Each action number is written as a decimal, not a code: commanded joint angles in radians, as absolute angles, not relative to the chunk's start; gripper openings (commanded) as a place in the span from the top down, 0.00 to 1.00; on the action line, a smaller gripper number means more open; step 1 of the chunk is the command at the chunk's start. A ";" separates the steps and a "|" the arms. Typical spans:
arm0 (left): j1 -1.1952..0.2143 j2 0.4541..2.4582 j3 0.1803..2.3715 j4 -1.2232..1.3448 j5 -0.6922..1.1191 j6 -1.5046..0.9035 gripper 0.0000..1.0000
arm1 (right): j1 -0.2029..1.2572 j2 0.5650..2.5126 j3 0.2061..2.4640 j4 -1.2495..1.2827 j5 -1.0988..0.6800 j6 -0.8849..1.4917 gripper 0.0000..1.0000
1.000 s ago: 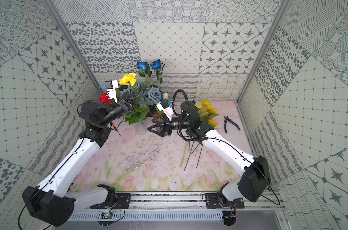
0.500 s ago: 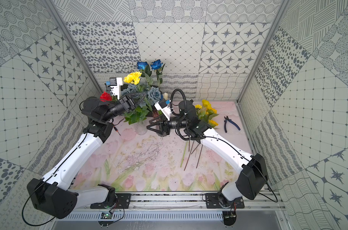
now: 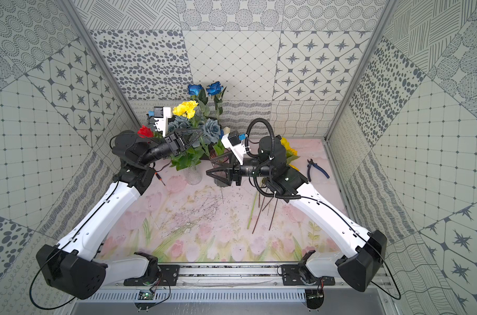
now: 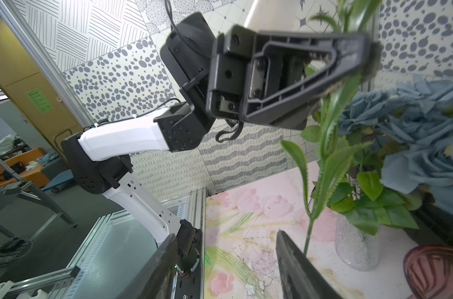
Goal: Pick out yellow flowers from the vase
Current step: Place the flower at the center of the board.
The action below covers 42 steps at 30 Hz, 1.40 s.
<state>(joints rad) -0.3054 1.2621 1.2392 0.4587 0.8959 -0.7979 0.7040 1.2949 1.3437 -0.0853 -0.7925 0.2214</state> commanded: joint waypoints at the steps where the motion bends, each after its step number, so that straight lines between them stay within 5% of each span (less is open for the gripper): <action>1: -0.308 1.263 1.255 0.459 0.937 -0.767 0.90 | 0.690 1.295 1.354 -0.071 -0.734 0.195 0.38; 13: -0.343 1.287 1.274 0.502 0.978 -0.801 0.90 | 0.696 1.458 1.413 -0.015 -0.796 0.261 0.42; 27: -0.368 1.304 1.285 0.445 0.968 -0.746 0.90 | 0.701 1.459 1.398 -0.015 -0.785 0.262 0.98; 33: -0.368 1.301 1.284 0.388 0.934 -0.701 0.88 | 0.701 1.449 1.389 -0.013 -0.776 0.259 1.00; 35: -0.368 1.295 1.282 0.373 0.921 -0.690 0.77 | 0.701 1.447 1.388 -0.011 -0.773 0.261 1.00; 38: -0.368 1.283 1.279 0.345 0.908 -0.667 0.43 | 0.698 1.441 1.385 -0.011 -0.756 0.262 1.00; 42: -0.368 1.251 1.274 0.265 0.877 -0.603 0.17 | 0.685 1.426 1.381 -0.024 -0.723 0.266 1.00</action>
<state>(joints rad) -0.3622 1.2839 1.2720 0.3363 0.9104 -0.7025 0.6922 1.4681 1.3819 -0.0593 -0.7517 0.2592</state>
